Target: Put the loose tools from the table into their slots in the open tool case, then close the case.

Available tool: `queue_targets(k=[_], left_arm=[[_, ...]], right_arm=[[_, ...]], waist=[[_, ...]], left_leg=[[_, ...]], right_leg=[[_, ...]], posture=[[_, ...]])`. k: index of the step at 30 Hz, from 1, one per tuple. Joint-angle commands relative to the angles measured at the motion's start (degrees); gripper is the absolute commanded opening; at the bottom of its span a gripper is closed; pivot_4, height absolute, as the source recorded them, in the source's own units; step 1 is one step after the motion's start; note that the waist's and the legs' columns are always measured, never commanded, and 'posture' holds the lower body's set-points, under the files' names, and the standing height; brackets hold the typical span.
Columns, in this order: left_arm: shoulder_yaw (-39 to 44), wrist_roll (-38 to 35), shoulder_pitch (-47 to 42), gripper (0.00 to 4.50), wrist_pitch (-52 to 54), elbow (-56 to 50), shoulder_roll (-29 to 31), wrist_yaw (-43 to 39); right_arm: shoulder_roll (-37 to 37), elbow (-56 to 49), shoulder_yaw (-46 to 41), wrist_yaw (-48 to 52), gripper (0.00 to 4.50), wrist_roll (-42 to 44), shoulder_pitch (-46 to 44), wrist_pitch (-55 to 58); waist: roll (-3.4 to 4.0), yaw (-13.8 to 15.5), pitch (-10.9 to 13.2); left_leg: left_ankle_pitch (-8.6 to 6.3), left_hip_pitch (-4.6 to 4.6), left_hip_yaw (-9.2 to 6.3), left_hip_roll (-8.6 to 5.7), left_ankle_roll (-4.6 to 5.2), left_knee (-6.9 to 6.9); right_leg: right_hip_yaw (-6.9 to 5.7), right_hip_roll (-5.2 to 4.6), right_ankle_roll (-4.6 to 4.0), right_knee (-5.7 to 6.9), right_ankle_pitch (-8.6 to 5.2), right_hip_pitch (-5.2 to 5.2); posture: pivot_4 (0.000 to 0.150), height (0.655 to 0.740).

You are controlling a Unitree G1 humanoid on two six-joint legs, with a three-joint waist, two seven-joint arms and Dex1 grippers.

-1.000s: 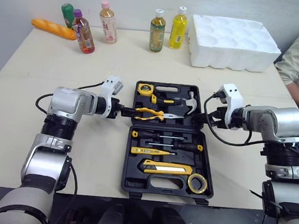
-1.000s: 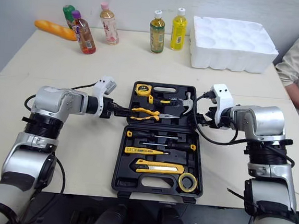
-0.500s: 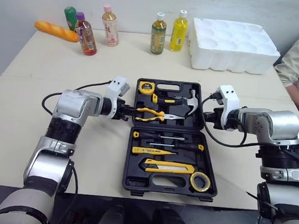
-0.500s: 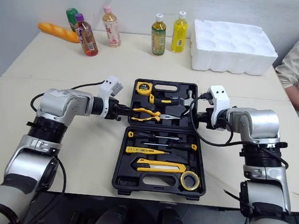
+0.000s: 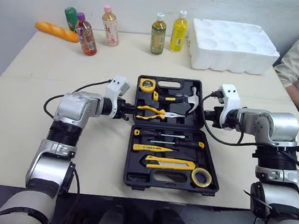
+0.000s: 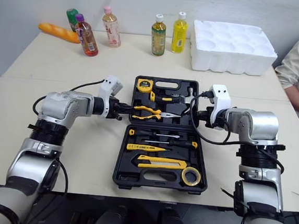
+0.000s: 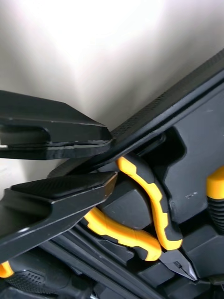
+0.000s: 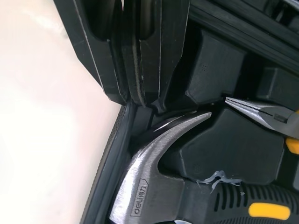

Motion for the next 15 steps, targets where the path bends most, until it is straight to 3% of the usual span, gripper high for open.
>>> queue_targets(k=[1, 7, 12, 15], left_arm=[[0.6, -0.3, -3.15, 0.18, -9.2, -2.48, -1.74, -0.88], [1.96, 2.49, -2.52, 0.01, -21.8, -2.59, -1.25, 0.15], [-0.13, 7.76, 3.69, 0.01, -37.49, -7.28, 0.83, 0.24], [-1.13, 10.73, 9.12, 0.01, -46.13, -10.97, 1.8, 0.9]], right_arm=[[0.58, -4.5, -1.78, 0.24, 0.0, 0.39, -3.58, -8.27], [1.03, -7.94, -2.72, 0.61, 0.0, 0.24, -2.0, -18.15], [-0.11, -14.47, 0.86, 4.9, 0.0, -3.84, 7.95, -35.8], [-1.28, -16.02, 3.93, 6.83, 0.0, -9.77, 15.02, -52.38]], waist=[[-0.01, -0.08, 0.06], [-0.01, -0.89, 0.08], [-0.01, -1.49, 0.08], [-0.01, -1.57, 0.08]], left_leg=[[0.0, -0.08, 0.02, 0.0, 0.0, -0.01], [0.04, -0.87, 0.14, 0.02, -0.07, 0.18], [0.05, -1.01, 0.17, 0.01, -0.07, 0.17], [0.05, -0.99, 0.22, 0.02, -0.07, 0.16]], right_leg=[[0.01, 0.0, 0.0, 0.01, 0.0, -0.09], [-0.02, 0.03, -0.01, 0.36, 0.0, -1.03], [-0.01, 0.02, -0.02, 0.43, 0.01, -1.18], [0.0, 0.02, -0.02, 0.41, 0.01, -1.2]], posture=[[0.15, 0.74], [0.15, 0.74], [0.15, 0.74], [0.15, 0.74]])
